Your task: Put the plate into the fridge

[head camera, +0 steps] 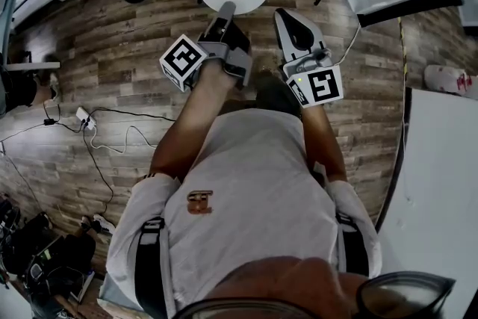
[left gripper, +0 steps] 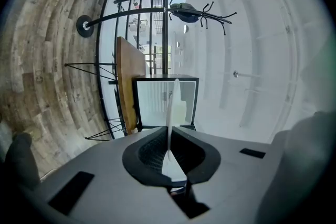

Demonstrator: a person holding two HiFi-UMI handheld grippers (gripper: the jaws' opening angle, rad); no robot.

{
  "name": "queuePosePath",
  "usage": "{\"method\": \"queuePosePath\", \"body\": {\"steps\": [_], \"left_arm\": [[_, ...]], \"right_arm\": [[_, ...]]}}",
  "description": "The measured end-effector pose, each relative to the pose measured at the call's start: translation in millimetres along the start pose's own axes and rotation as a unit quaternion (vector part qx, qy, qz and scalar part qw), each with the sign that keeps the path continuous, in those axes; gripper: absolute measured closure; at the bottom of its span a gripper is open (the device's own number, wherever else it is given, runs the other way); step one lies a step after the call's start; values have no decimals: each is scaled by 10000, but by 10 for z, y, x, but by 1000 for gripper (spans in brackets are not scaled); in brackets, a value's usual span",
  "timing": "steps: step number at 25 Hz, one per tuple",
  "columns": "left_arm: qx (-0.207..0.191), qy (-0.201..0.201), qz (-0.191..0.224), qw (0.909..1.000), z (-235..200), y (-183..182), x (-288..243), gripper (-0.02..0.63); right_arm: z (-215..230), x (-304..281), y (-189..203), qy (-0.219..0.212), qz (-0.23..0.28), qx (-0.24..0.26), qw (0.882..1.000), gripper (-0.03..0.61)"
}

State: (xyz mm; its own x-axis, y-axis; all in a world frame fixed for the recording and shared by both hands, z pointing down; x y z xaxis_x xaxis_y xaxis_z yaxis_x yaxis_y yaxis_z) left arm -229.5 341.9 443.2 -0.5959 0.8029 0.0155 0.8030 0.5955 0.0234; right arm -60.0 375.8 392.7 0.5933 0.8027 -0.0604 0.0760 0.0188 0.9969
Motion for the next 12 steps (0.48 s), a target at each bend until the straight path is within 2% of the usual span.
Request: {"method": "queuePosePath", "body": {"steps": [12], "left_arm": [[-144,59,-1,9999,-49,-8,-7,588]], "right_arm": [[33,-26,67,-27,140,59,9999,546]]}}
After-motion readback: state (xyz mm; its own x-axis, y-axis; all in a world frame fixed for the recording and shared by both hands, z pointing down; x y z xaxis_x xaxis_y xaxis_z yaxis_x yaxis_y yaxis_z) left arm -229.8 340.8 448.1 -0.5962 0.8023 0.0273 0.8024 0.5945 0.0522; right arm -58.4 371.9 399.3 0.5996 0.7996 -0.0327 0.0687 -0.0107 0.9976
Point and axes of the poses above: the fingertips, and each gripper's own axes: x backward along the fingers, z to its right, y out of its underside, the point moved 7 cm from there along x, backward along the fingers, and after that the axes turned 8 degrees about -z, right-handed, at the moved point
